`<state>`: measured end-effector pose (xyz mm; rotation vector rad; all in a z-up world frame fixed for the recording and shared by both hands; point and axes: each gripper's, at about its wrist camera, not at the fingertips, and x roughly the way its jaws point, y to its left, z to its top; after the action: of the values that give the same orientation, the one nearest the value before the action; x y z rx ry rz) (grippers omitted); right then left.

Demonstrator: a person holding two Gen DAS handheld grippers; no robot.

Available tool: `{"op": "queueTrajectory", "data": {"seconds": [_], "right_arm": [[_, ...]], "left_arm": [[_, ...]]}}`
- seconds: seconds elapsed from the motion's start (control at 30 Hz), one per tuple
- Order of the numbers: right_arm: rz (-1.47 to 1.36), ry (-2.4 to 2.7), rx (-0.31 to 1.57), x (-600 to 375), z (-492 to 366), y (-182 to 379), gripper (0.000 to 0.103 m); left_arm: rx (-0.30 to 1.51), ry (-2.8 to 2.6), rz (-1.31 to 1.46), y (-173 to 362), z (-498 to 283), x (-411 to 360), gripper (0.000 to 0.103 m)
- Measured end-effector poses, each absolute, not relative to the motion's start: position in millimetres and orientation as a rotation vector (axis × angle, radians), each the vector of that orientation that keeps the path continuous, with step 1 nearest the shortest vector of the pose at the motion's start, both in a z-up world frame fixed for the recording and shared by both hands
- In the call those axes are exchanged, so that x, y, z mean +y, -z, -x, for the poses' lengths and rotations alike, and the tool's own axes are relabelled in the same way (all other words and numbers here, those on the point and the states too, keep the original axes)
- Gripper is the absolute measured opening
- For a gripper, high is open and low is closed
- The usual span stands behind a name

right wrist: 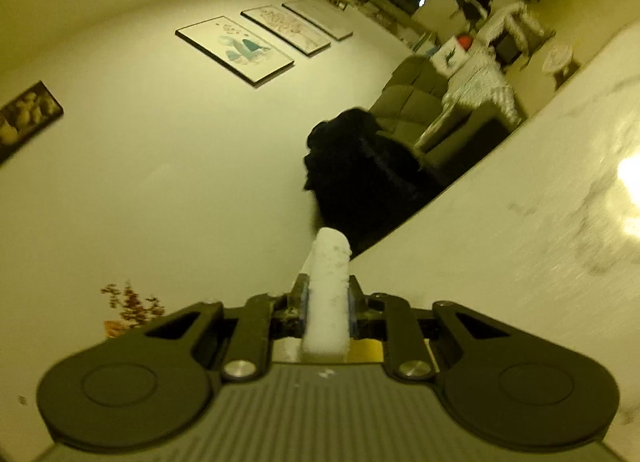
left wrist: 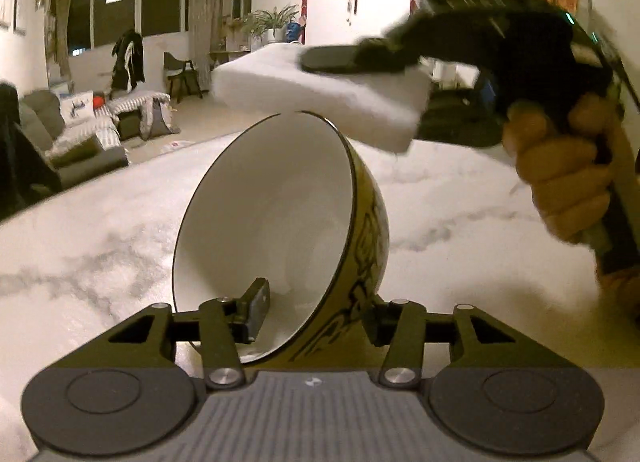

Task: Clean bowl
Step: 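Press the sponge onto the bowl's outer wall and rub with the right tool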

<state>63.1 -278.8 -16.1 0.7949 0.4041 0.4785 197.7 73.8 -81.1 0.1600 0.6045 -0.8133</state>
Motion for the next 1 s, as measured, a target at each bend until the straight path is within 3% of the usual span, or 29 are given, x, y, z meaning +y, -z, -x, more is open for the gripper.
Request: {"op": "queueTrajectory", "data": {"seconds": [0.1, 0.43, 0.73, 1.0], "right_arm": [[-0.727, -0.433, 0.392, -279, -57, 11, 0.019], [-0.922, -0.543, 0.448, -279, -72, 47, 0.019], [-0.863, -0.571, 0.425, -272, -63, 36, 0.019], [-0.832, -0.437, 0.519, -274, -76, 46, 0.019]], "left_arm": [[0.612, 0.825, -0.140, 81, -199, 79, 0.049], [0.634, 0.855, -0.052, 78, -209, 91, 0.050], [0.629, 0.852, -0.077, 75, -211, 87, 0.051], [0.638, 0.865, -0.044, 78, -217, 90, 0.051]]}}
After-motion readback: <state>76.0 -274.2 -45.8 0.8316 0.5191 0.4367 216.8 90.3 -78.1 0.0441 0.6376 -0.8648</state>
